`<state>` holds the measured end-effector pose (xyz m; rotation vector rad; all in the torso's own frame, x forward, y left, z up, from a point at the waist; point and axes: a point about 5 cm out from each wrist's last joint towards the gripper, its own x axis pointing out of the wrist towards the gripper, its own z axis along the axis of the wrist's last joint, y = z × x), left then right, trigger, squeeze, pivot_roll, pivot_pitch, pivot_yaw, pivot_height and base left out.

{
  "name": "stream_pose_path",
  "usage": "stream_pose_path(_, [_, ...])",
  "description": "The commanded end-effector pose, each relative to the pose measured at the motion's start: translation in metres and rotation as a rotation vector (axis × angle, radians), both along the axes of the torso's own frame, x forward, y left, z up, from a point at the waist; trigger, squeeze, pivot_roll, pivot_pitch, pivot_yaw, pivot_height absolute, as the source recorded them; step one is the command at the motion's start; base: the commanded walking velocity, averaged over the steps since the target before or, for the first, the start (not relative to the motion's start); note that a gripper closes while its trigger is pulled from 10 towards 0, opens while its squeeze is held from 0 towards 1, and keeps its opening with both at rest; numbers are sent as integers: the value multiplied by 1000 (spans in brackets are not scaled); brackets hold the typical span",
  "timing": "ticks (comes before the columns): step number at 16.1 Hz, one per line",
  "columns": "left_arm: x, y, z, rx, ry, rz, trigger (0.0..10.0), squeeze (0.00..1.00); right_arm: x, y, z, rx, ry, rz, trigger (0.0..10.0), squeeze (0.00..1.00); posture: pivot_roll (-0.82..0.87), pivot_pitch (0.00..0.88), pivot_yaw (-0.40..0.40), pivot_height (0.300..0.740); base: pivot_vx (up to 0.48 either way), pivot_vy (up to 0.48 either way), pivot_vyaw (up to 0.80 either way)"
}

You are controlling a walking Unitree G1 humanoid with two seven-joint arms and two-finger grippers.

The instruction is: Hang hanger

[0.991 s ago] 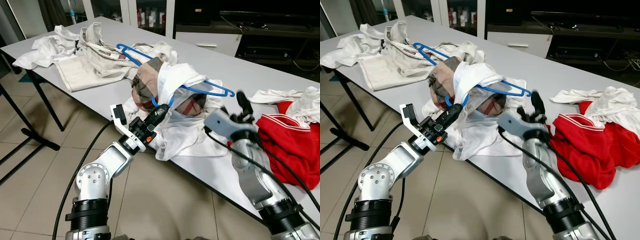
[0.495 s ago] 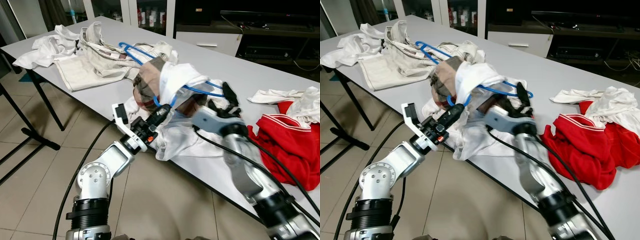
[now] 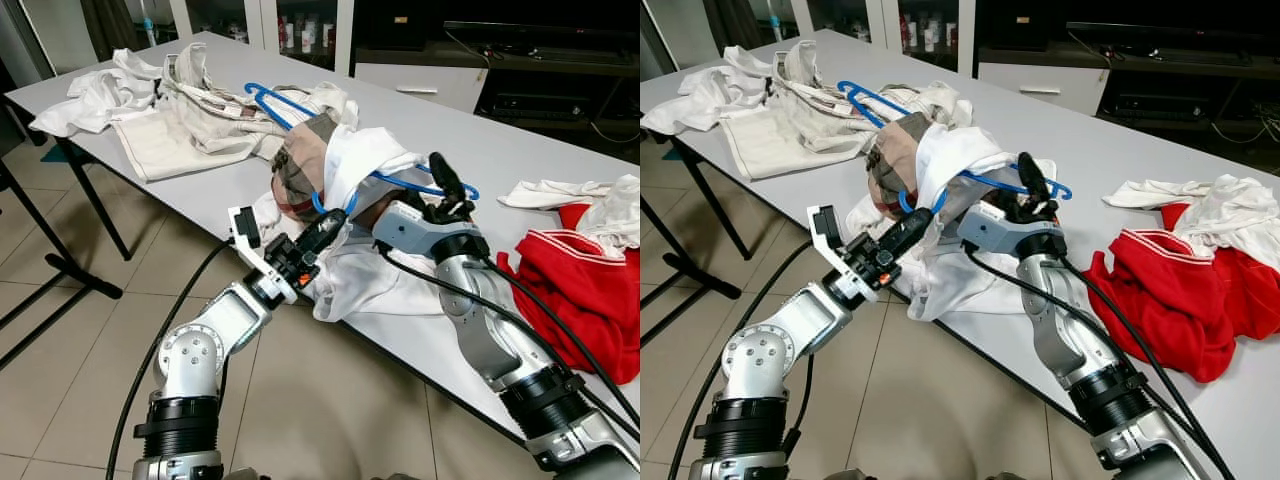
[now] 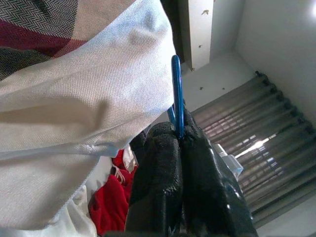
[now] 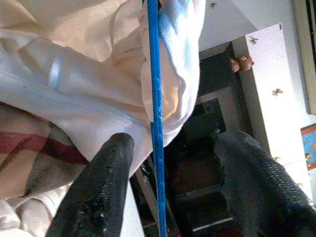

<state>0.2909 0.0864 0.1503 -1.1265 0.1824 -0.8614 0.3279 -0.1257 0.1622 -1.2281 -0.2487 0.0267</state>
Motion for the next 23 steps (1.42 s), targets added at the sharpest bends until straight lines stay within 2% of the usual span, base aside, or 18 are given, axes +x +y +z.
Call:
stream_pose_path(1, [2, -3, 8, 8, -42, -12, 0, 0, 0, 0, -2, 0, 20, 8, 0, 0, 4, 0, 16, 723, 0, 0, 0])
stream_pose_path(16, [3, -4, 9, 12, -51, -11, 0, 0, 1, -3, -10, 52, 77, 8, 0, 0, 8, 0, 12, 723, 0, 0, 0])
stream_pose_path(17, [3, -4, 9, 12, -52, -12, 0, 0, 2, -4, -10, 51, 77, 3, 1020, 0, 7, 0, 12, 723, 0, 0, 0])
stream_pose_path(19, [3, -4, 9, 13, -53, -13, 0, 0, 2, -4, -10, 51, 77, 3, 1255, 0, 8, 0, 11, 723, 0, 0, 0])
stream_pose_path(20, [3, -4, 9, 21, -56, -13, 0, 0, 2, -4, -10, 52, 77, 7, 431, 0, 8, 0, 12, 723, 0, 0, 0])
stream_pose_path(21, [3, -4, 8, 37, -54, -10, 4824, 0, 3, -3, -9, 52, 79, 18, 0, 0, 9, 0, 12, 723, 0, 0, 0])
stream_pose_path(23, [5, -5, 5, 65, -47, 0, 10000, 0, 3, -3, -7, 52, 80, 34, 0, 0, 8, 0, 13, 723, 0, 0, 0])
